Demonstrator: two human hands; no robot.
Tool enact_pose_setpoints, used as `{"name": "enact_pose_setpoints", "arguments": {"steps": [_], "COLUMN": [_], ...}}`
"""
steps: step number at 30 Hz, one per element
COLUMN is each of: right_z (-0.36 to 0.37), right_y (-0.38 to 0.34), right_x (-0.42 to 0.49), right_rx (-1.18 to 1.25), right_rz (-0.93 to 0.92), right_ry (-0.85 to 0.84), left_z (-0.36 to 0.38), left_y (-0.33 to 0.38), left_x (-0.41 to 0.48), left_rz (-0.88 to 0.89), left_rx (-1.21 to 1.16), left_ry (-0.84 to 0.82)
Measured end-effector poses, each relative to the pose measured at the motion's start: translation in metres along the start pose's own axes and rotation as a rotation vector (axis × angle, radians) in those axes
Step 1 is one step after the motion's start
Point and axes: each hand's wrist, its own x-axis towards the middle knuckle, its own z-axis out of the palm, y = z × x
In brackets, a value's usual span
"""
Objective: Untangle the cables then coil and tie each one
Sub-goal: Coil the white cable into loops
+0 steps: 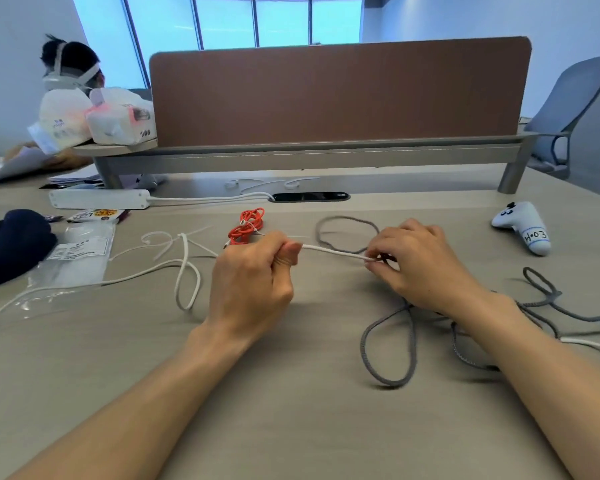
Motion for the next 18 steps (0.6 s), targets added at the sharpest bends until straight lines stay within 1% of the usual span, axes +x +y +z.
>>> {"name": "enact_pose_setpoints", "arguments": {"steps": [2, 4, 6, 7, 9, 10, 12, 13, 15, 17, 18], "right_z": [0.000, -0.002, -0.004, -0.005, -0.007, -0.007, -0.005, -0.004, -0.003, -0.001, -0.001], "right_y": [0.007, 0.013, 0.020, 0.022, 0.023, 0.022, 0.015, 0.011, -0.001, -0.012, -0.017], "right_x": [0.000, 0.001, 0.000, -0.001, 0.000, 0.000, 0.000, 0.000, 0.001, 0.001, 0.001], "right_rx": [-0.043, -0.046, -0.027, -0.019, -0.008, -0.005, -0.011, -0.017, -0.017, -0.017, -0.024], "right_rz": [0.059, 0.109, 0.131, 0.129, 0.102, 0.083, 0.035, 0.007, -0.045, -0.090, -0.111], "right_ry": [-0.053, -0.092, -0.115, -0.118, -0.112, -0.117, -0.145, -0.152, -0.136, -0.111, -0.103], "left_z": [-0.003, -0.011, -0.018, -0.019, -0.015, -0.012, -0.005, -0.001, 0.008, 0.022, 0.026], "left_y": [-0.002, -0.004, -0.011, -0.016, -0.025, -0.028, -0.022, -0.016, 0.002, 0.016, 0.019], "left_x": [0.001, 0.006, 0.011, 0.011, 0.011, 0.010, 0.003, 0.000, -0.006, -0.012, -0.012], "left_rz": [-0.022, -0.080, -0.184, -0.251, -0.342, -0.327, -0.226, -0.141, 0.018, 0.064, 0.067], "left_rx": [0.021, 0.028, 0.031, 0.048, 0.136, 0.213, 0.324, 0.317, 0.228, 0.162, 0.145], "left_ry": [0.037, 0.111, 0.163, 0.149, 0.039, -0.017, -0.145, -0.204, -0.328, -0.475, -0.521]}}
